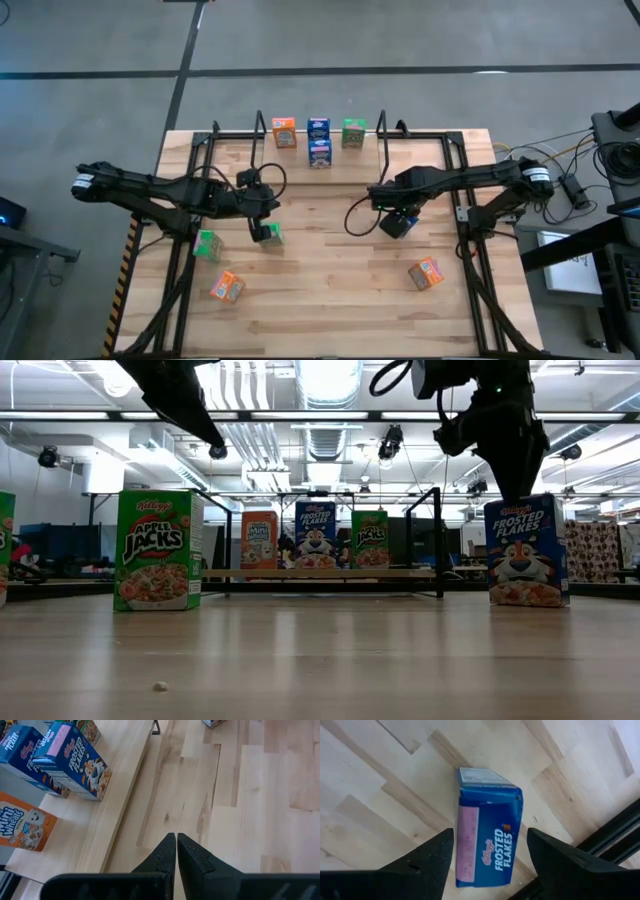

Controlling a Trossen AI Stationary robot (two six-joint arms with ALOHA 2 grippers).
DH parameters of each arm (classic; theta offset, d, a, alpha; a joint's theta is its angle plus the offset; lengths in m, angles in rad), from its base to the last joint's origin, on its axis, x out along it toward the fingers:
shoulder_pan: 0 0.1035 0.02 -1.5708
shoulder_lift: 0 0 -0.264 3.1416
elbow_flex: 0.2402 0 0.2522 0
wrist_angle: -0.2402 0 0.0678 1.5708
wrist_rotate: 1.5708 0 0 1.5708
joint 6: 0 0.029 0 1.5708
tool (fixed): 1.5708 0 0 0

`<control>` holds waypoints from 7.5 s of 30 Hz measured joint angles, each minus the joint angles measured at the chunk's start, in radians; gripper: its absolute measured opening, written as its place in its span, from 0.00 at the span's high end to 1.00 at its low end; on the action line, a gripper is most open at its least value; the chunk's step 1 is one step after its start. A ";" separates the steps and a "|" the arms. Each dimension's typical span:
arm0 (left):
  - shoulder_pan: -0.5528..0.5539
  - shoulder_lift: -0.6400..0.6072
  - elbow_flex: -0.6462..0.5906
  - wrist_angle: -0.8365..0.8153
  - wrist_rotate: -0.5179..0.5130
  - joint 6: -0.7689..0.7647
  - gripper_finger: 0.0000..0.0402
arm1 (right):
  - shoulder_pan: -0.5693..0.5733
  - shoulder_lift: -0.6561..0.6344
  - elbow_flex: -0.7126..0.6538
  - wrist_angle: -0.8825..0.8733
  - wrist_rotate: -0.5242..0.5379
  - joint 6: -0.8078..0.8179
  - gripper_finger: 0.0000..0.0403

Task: Stack cereal on shelf
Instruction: Put the blue cereal box on the shelf, then put the right green cereal box on the shelf

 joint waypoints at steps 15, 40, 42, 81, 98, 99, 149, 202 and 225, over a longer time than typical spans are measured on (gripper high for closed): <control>0.000 0.000 -0.001 0.002 0.000 0.000 1.00 | 0.000 0.001 -0.033 0.062 0.000 -0.001 0.49; 0.000 0.000 -0.002 0.130 0.001 0.090 1.00 | -0.003 -0.016 0.170 0.317 0.003 -0.298 0.66; 0.000 0.001 -0.002 0.151 0.001 0.108 1.00 | -0.005 -0.016 0.183 0.403 0.031 -0.392 0.66; 0.000 0.093 -0.002 0.290 -0.003 0.209 1.00 | -0.236 0.311 0.463 0.462 0.057 -1.128 0.66; 0.001 0.092 -0.002 0.300 -0.037 0.209 1.00 | -0.260 0.354 0.494 0.458 0.058 -1.125 0.49; 0.001 0.092 -0.002 0.299 -0.038 0.209 1.00 | -0.260 0.354 0.494 0.459 0.057 -1.125 0.49; 0.010 0.091 -0.126 0.502 0.032 0.336 1.00 | -0.304 0.146 0.056 0.856 0.049 -1.117 0.97; 0.219 0.083 -0.225 0.591 0.006 0.189 1.00 | -0.254 0.008 0.047 0.777 0.106 -1.050 0.97; -0.022 0.074 -0.005 0.169 0.038 -0.075 1.00 | -0.139 -0.441 -0.515 1.348 -0.038 -1.003 0.97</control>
